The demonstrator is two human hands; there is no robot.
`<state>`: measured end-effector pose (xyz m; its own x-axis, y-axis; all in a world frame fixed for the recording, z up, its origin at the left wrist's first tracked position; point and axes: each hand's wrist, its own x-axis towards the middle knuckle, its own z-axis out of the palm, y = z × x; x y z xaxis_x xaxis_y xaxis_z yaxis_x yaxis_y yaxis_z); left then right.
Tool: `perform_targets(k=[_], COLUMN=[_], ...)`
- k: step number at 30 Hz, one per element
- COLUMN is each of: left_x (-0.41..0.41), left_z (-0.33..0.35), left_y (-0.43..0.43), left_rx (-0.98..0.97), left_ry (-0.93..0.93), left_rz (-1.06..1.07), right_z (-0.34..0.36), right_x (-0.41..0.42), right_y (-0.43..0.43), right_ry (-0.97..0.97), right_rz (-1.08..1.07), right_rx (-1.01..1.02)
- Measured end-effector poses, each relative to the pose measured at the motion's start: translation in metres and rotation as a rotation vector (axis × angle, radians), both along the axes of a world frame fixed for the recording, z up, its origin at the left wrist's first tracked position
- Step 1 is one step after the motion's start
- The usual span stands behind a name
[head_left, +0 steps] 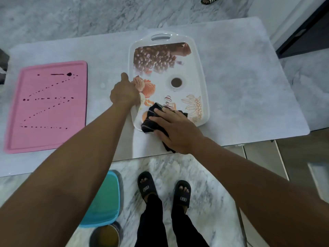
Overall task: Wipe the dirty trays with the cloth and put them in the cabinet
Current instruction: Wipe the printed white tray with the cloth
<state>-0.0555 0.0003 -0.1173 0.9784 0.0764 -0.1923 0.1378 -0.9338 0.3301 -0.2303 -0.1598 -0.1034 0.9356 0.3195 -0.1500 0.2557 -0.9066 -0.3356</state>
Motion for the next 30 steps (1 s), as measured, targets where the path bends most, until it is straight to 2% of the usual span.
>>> perform_targets(k=[5,8,11,13,20,24,30], left_x=[-0.014,-0.014,-0.014,-0.015,-0.016,-0.014,-0.012], left_z=[-0.013,-0.015,-0.014,-0.012,-0.01,-0.013,-0.02], left_y=[-0.006,-0.006,-0.008,-0.007,-0.006,-0.004,-0.003], left_rx=[0.126,0.148,0.152,0.152,0.127,0.12,0.121], left_ry=[-0.209,-0.23,-0.225,-0.215,-0.205,-0.222,-0.232], left_rz=[-0.045,-0.053,-0.059,-0.061,-0.084,-0.078,-0.068], right_z=[0.007,0.008,0.009,0.005,-0.006,-0.015,-0.018], right_x=[-0.021,-0.026,-0.021,-0.016,0.031,0.087,0.151], right_y=[-0.042,-0.059,-0.08,-0.08,-0.083,-0.08,-0.089], right_ry=[0.047,-0.011,-0.068,-0.064,-0.057,-0.01,0.042], right_rz=[-0.086,-0.206,-0.232,-0.265,-0.379,-0.468,-0.485], right_rx=[-0.06,-0.187,-0.367,-0.401,-0.388,-0.295,-0.267])
